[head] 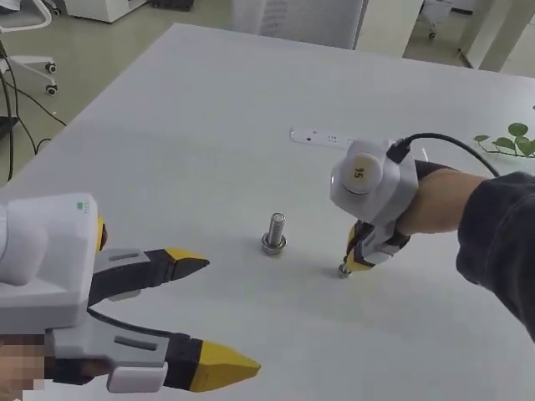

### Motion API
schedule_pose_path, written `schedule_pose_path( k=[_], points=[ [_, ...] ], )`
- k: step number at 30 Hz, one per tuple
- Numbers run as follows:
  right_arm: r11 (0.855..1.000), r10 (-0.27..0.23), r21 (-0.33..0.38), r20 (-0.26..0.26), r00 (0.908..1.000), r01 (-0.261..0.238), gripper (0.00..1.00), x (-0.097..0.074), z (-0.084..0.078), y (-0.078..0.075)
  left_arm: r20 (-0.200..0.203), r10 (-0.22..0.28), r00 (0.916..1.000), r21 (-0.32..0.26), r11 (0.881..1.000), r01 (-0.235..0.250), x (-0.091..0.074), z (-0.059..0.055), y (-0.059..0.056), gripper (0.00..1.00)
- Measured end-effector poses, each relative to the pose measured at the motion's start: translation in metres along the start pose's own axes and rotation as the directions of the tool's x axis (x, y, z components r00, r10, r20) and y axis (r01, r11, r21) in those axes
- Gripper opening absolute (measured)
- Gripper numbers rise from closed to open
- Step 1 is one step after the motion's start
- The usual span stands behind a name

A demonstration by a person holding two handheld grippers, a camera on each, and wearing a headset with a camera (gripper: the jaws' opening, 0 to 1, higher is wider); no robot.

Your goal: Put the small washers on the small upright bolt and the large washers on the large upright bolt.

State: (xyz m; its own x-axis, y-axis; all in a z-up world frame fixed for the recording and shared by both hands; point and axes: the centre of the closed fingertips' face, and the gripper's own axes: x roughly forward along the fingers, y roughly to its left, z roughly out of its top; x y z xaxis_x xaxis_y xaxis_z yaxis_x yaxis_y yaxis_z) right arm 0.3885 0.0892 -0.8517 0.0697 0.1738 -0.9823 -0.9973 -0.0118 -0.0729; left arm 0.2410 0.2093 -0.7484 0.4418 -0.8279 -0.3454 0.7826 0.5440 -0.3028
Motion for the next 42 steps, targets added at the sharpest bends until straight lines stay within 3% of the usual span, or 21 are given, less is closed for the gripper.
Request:
schedule_pose_path(
  k=[19, 42],
  points=[
    [1.0, 0.008, 0.009, 0.005, 1.0, -0.008, 0.14, 0.014, -0.003, 0.0, -0.005, 0.004, 1.0, -0.007, 1.0, -0.004, 0.0, -0.002, 0.003, 0.84],
    [1.0, 0.001, 0.007, 0.004, 1.0, -0.001, 0.16, 0.015, -0.003, 0.001, -0.009, -0.001, 1.0, -0.007, 1.0, 0.001, 0.001, -0.001, 0.003, 0.83]
  ],
)
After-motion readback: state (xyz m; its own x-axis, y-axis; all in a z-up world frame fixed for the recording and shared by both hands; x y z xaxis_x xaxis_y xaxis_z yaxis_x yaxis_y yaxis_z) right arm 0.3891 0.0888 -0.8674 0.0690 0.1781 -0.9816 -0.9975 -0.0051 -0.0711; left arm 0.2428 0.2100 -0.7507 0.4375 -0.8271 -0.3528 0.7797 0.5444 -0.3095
